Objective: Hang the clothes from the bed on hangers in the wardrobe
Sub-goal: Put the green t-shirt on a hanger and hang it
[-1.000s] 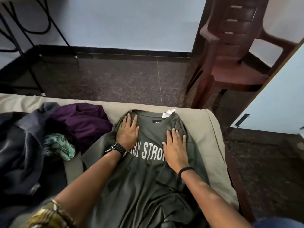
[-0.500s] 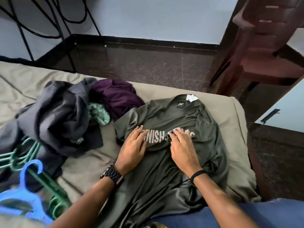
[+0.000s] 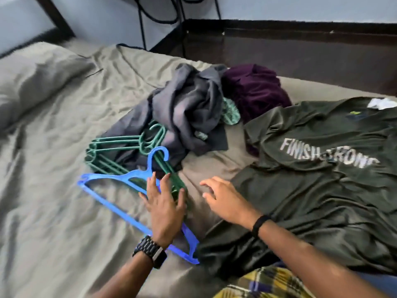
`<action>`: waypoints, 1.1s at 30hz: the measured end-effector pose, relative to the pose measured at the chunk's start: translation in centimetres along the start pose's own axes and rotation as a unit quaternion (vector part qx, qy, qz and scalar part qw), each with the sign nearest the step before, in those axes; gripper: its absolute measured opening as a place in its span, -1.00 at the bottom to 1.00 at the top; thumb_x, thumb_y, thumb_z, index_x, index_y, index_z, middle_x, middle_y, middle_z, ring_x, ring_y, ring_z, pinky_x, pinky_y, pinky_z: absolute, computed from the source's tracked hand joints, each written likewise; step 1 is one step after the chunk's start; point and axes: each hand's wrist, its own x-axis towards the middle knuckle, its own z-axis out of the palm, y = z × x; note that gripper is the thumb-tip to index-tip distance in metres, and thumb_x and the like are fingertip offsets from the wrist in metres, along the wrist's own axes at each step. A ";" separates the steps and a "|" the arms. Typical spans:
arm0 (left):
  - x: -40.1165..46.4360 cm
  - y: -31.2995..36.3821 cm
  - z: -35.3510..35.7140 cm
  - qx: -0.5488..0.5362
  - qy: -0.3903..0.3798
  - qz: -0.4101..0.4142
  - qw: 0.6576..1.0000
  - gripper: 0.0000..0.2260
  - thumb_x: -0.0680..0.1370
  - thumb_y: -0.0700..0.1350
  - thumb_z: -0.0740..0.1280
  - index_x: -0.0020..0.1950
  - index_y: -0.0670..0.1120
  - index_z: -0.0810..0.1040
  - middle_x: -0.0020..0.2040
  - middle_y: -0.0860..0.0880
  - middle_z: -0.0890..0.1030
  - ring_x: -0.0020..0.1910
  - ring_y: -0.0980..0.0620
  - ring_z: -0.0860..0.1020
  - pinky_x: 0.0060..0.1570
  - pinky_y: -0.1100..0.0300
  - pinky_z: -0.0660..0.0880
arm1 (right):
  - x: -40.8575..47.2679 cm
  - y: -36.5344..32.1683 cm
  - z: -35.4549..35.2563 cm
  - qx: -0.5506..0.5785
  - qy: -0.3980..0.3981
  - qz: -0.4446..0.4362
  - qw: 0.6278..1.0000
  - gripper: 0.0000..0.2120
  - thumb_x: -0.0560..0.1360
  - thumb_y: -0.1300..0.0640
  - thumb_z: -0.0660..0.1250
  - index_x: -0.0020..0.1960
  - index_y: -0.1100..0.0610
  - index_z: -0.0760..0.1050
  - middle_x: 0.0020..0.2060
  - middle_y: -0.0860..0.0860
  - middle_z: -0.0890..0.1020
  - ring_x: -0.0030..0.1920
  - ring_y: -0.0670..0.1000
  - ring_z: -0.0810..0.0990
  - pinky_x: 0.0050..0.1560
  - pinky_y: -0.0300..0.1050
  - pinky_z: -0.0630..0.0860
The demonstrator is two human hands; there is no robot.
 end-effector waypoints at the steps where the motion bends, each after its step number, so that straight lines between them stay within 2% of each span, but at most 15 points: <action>1: -0.5 -0.6 0.0 -0.031 0.010 -0.029 0.999 -0.53 0.57 -0.08 0.30 0.46 -0.08 0.29 0.53 -0.13 0.13 0.54 -0.03 0.00 0.47 -0.07 -0.23 | 0.4 -0.8 0.9 0.004 -0.022 0.005 1.000 -0.66 0.56 0.18 0.24 0.32 0.18 0.45 0.20 0.13 0.52 0.24 0.10 0.47 0.26 -0.17 0.27; 3: -1.3 -1.2 0.1 -0.103 0.031 -0.054 0.993 -0.55 0.61 -0.13 0.25 0.48 -0.13 0.23 0.54 -0.14 0.10 0.54 0.01 -0.03 0.51 0.04 -0.18 | 0.7 -2.0 2.6 0.003 -0.043 0.015 0.999 -0.63 0.56 0.10 0.27 0.35 0.15 0.41 0.24 0.11 0.49 0.28 0.09 0.44 0.30 -0.16 0.26; 6: -1.5 -0.9 0.1 -0.198 0.069 -0.063 0.976 -0.58 0.61 -0.28 0.21 0.45 -0.21 0.23 0.51 -0.17 0.13 0.51 0.10 0.02 0.39 0.47 -0.13 | 0.1 -2.6 4.4 -0.015 -0.029 0.022 0.999 -0.59 0.52 -0.04 0.33 0.31 0.11 0.42 0.22 0.06 0.43 0.26 0.07 0.42 0.31 -0.14 0.29; 8: -1.3 -1.0 0.1 -0.231 0.084 -0.079 0.966 -0.58 0.59 -0.34 0.20 0.45 -0.21 0.24 0.51 -0.16 0.16 0.48 0.15 0.05 0.34 0.56 -0.09 | -0.7 -2.7 5.1 -0.078 -0.007 0.012 0.997 -0.55 0.48 -0.12 0.34 0.26 0.08 0.40 0.23 0.04 0.35 0.24 0.07 0.38 0.31 -0.12 0.30; 10: -1.1 -1.4 0.1 -0.259 0.102 -0.088 0.956 -0.59 0.57 -0.39 0.19 0.41 -0.20 0.28 0.50 -0.13 0.20 0.50 0.12 0.09 0.39 0.49 -0.02 | -1.3 -3.2 5.5 -0.146 0.006 0.003 0.989 -0.50 0.43 -0.18 0.36 0.22 0.09 0.35 0.21 0.04 0.31 0.21 0.07 0.37 0.28 -0.10 0.34; 13: -1.0 -1.6 0.0 -0.306 0.114 -0.106 0.939 -0.58 0.56 -0.42 0.16 0.35 -0.08 0.30 0.52 0.00 0.16 0.51 0.16 0.10 0.48 0.21 0.08 | -1.9 -3.7 5.8 -0.221 0.007 -0.005 0.975 -0.44 0.41 -0.23 0.36 0.22 0.09 0.31 0.19 0.05 0.31 0.19 0.08 0.34 0.23 -0.06 0.37; 15: -0.7 -1.4 -0.1 -0.340 0.119 -0.118 0.925 -0.52 0.54 -0.48 0.10 0.32 -0.01 0.31 0.52 0.10 0.09 0.52 0.22 0.06 0.48 0.21 0.09 | -2.3 -3.7 5.9 -0.236 0.007 0.001 0.972 -0.47 0.43 -0.26 0.33 0.20 0.09 0.37 0.18 0.04 0.30 0.19 0.08 0.32 0.21 -0.03 0.37; 18: -0.1 -1.0 -0.4 -0.401 0.125 -0.146 0.896 -0.43 0.48 -0.55 0.01 0.27 0.02 0.35 0.56 0.07 0.02 0.52 0.20 0.05 0.43 0.34 0.09 | -2.6 -3.5 5.9 -0.256 -0.007 -0.004 0.967 -0.51 0.45 -0.27 0.28 0.13 0.11 0.53 0.14 0.03 0.34 0.19 0.10 0.32 0.18 0.03 0.32; 20: 0.1 -1.2 -0.6 -0.422 0.114 -0.163 0.885 -0.39 0.44 -0.57 -0.03 0.24 0.02 0.37 0.57 0.05 0.01 0.54 0.10 0.08 0.49 0.15 0.11 | -2.6 -3.3 5.9 -0.264 -0.048 -0.015 0.963 -0.54 0.48 -0.25 0.26 0.09 0.12 0.56 0.13 0.05 0.37 0.19 0.12 0.33 0.20 0.07 0.26; 22: 0.1 -1.4 -0.8 -0.436 0.097 -0.170 0.879 -0.38 0.43 -0.59 -0.05 0.25 0.00 0.37 0.56 0.06 0.01 0.54 0.06 0.11 0.49 -0.13 0.10 | -2.7 -3.0 5.8 -0.236 -0.103 -0.010 0.966 -0.62 0.50 -0.18 0.27 0.05 0.12 0.55 0.14 0.08 0.42 0.20 0.13 0.39 0.21 0.04 0.26; 23: 0.0 -1.4 -0.9 -0.439 0.089 -0.169 0.878 -0.39 0.43 -0.59 -0.06 0.25 -0.01 0.37 0.56 0.06 0.02 0.53 0.06 0.12 0.48 -0.18 0.08 | -2.7 -2.9 5.8 -0.197 -0.117 0.000 0.973 -0.68 0.50 -0.13 0.29 0.01 0.12 0.53 0.12 0.08 0.45 0.18 0.12 0.43 0.19 0.00 0.30; 25: -0.1 -1.1 -1.5 -0.424 0.082 -0.152 0.889 -0.41 0.46 -0.58 -0.05 0.23 0.02 0.39 0.57 0.04 0.02 0.53 0.08 0.12 0.51 -0.02 0.09 | -2.8 -2.8 5.4 -0.096 -0.101 0.019 0.990 -0.82 0.47 -0.02 0.32 -0.14 0.09 0.47 -0.02 0.07 0.49 0.04 0.09 0.50 0.06 -0.07 0.38; 28: -0.4 -1.0 -2.6 -0.314 0.094 -0.074 0.942 -0.44 0.47 -0.54 0.06 0.26 0.02 0.37 0.56 0.00 0.06 0.52 0.17 0.06 0.46 0.34 0.03 | -2.7 -2.9 4.6 0.045 -0.039 0.053 0.997 -0.77 0.48 0.10 0.31 -0.26 0.04 0.28 -0.28 0.00 0.48 -0.21 0.04 0.45 -0.16 -0.10 0.35; 31: -0.8 -1.4 -3.2 -0.237 0.107 -0.032 0.965 -0.39 0.43 -0.52 0.15 0.37 -0.03 0.32 0.54 0.06 0.04 0.52 0.21 -0.01 0.49 0.21 0.01 | -2.8 -3.2 3.8 0.125 0.002 0.044 0.991 -0.84 0.56 0.18 0.23 -0.14 0.09 0.26 -0.28 0.10 0.63 -0.22 0.12 0.55 -0.14 -0.03 0.43; 33: -0.9 -1.3 -3.2 -0.234 0.123 -0.071 0.962 -0.39 0.47 -0.46 0.24 0.46 -0.09 0.23 0.56 -0.02 0.00 0.54 0.16 -0.06 0.48 0.26 -0.05 | -3.0 -3.3 3.4 0.161 0.025 0.011 0.987 -0.85 0.59 0.21 0.20 -0.11 0.08 0.25 -0.32 0.04 0.63 -0.29 0.01 0.54 -0.14 -0.05 0.43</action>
